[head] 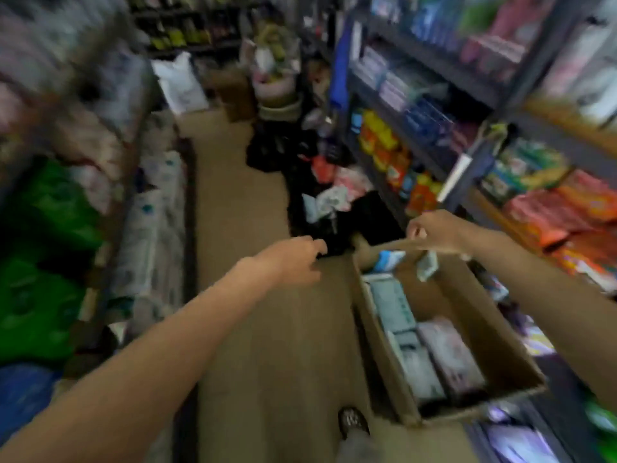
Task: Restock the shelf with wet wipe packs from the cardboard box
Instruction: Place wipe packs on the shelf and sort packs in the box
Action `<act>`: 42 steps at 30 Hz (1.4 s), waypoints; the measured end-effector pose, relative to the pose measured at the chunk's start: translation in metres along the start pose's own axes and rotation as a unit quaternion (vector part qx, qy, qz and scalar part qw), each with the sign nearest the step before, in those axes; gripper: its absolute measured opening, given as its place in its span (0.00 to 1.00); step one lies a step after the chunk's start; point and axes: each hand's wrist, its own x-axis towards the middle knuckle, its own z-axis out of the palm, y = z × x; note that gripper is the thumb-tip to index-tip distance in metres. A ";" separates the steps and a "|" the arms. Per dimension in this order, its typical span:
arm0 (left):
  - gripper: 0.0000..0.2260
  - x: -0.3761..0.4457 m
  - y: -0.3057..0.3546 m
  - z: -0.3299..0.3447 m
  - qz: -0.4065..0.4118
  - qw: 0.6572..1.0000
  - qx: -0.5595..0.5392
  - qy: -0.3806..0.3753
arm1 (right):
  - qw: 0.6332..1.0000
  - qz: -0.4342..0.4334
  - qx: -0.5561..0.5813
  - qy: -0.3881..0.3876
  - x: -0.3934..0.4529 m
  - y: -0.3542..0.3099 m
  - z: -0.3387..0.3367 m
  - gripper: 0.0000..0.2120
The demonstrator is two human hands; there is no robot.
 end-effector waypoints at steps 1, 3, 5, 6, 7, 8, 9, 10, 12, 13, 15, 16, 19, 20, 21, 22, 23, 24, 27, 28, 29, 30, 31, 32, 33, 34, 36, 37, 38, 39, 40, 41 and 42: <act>0.23 0.020 0.013 0.012 0.015 1.000 0.000 -0.025 | 0.999 0.036 0.013 -0.022 0.000 0.028 0.016 0.12; 0.22 0.061 0.033 0.035 0.032 0.998 -0.010 -0.053 | 0.995 0.077 0.040 -0.043 0.009 0.075 0.050 0.12; 0.21 0.099 0.048 0.057 0.031 0.997 -0.026 -0.068 | 0.992 0.087 0.061 -0.073 0.023 0.108 0.087 0.11; 0.20 0.121 0.053 0.069 0.026 0.996 -0.031 -0.073 | 0.989 0.094 0.069 -0.093 0.033 0.122 0.107 0.11; 0.18 0.142 0.056 0.081 0.022 0.996 -0.034 -0.079 | 0.985 0.105 0.081 -0.113 0.044 0.132 0.128 0.12; 0.18 0.164 0.058 0.095 0.015 0.995 -0.038 -0.087 | 0.979 0.118 0.096 -0.134 0.054 0.139 0.147 0.14; 0.19 0.183 0.058 0.112 0.002 0.994 -0.050 -0.093 | 0.973 0.130 0.114 -0.154 0.065 0.144 0.166 0.15; 0.20 0.200 0.058 0.130 -0.018 0.992 -0.069 -0.101 | 0.967 0.132 0.139 -0.169 0.076 0.150 0.187 0.15; 0.20 0.225 0.058 0.163 -0.050 0.987 -0.101 -0.115 | 0.957 0.127 0.184 -0.184 0.099 0.161 0.231 0.14; 0.18 0.233 0.057 0.177 -0.064 0.985 -0.114 -0.113 | 0.953 0.136 0.198 -0.185 0.110 0.165 0.252 0.15; 0.15 0.241 0.057 0.195 -0.098 0.980 -0.149 -0.089 | 0.936 0.162 0.244 -0.197 0.130 0.167 0.286 0.23; 0.15 0.243 0.056 0.200 -0.108 0.978 -0.164 -0.072 | 0.929 0.174 0.265 -0.191 0.138 0.166 0.301 0.30; 0.15 0.251 0.051 0.213 -0.107 0.978 -0.178 -0.028 | 0.929 0.221 0.245 -0.170 0.160 0.151 0.332 0.46; 0.15 0.255 0.047 0.217 -0.110 0.977 -0.184 -0.015 | 0.930 0.232 0.231 -0.166 0.168 0.144 0.342 0.48; 0.15 0.259 0.044 0.222 -0.117 0.975 -0.191 -0.003 | 0.933 0.246 0.214 -0.156 0.174 0.136 0.348 0.50; 0.14 0.263 0.041 0.227 -0.125 0.973 -0.195 0.011 | 0.935 0.261 0.196 -0.141 0.179 0.128 0.355 0.52; 0.14 0.267 0.040 0.231 -0.131 0.971 -0.198 0.021 | 0.937 0.271 0.177 -0.130 0.184 0.121 0.364 0.54; 0.14 0.271 0.039 0.236 -0.134 0.970 -0.202 0.028 | 0.939 0.281 0.155 -0.120 0.186 0.115 0.370 0.57; 0.14 0.277 0.043 0.243 -0.132 0.965 -0.222 0.042 | 0.942 0.288 0.132 -0.115 0.190 0.115 0.370 0.61; 0.14 0.277 0.046 0.244 -0.131 0.964 -0.226 0.039 | 0.937 0.287 0.155 -0.126 0.194 0.122 0.369 0.61; 0.15 0.276 0.050 0.243 -0.128 0.963 -0.234 0.033 | 0.924 0.293 0.203 -0.140 0.196 0.132 0.362 0.60; 0.16 0.275 0.055 0.240 -0.125 0.962 -0.240 0.024 | 0.897 0.307 0.273 -0.163 0.197 0.143 0.350 0.58; 0.18 0.274 0.059 0.236 -0.122 0.963 -0.241 0.009 | 0.854 0.325 0.360 -0.190 0.196 0.153 0.329 0.56; 0.21 0.273 0.062 0.230 -0.123 0.963 -0.240 -0.006 | 0.804 0.327 0.450 -0.208 0.190 0.163 0.304 0.50; 0.25 0.272 0.066 0.222 -0.125 0.961 -0.245 -0.022 | 0.760 0.315 0.525 -0.217 0.181 0.172 0.276 0.39; 0.28 0.271 0.071 0.212 -0.121 0.962 -0.242 -0.028 | 0.718 0.297 0.583 -0.235 0.171 0.178 0.247 0.30; 0.35 0.265 0.075 0.184 -0.110 0.981 -0.160 -0.001 | 0.678 0.249 0.634 -0.276 0.156 0.183 0.193 0.23; 0.39 0.260 0.072 0.167 -0.092 0.992 -0.076 0.044 | 0.674 0.217 0.644 -0.291 0.148 0.180 0.164 0.22; 0.42 0.254 0.065 0.148 -0.043 0.993 0.018 0.107 | 0.672 0.188 0.647 -0.309 0.144 0.173 0.135 0.20; 0.44 0.243 0.058 0.123 -0.008 0.983 0.079 0.165 | 0.671 0.158 0.647 -0.327 0.141 0.165 0.105 0.15; 0.43 0.231 0.050 0.097 0.019 0.969 0.116 0.215 | 0.677 0.134 0.639 -0.340 0.138 0.154 0.076 0.11; 0.41 0.216 0.037 0.073 0.043 0.958 0.137 0.250 | 0.688 0.108 0.625 -0.352 0.135 0.141 0.049 0.10; 0.39 0.197 0.025 0.047 0.065 0.950 0.156 0.261 | 0.702 0.083 0.606 -0.365 0.131 0.125 0.024 0.13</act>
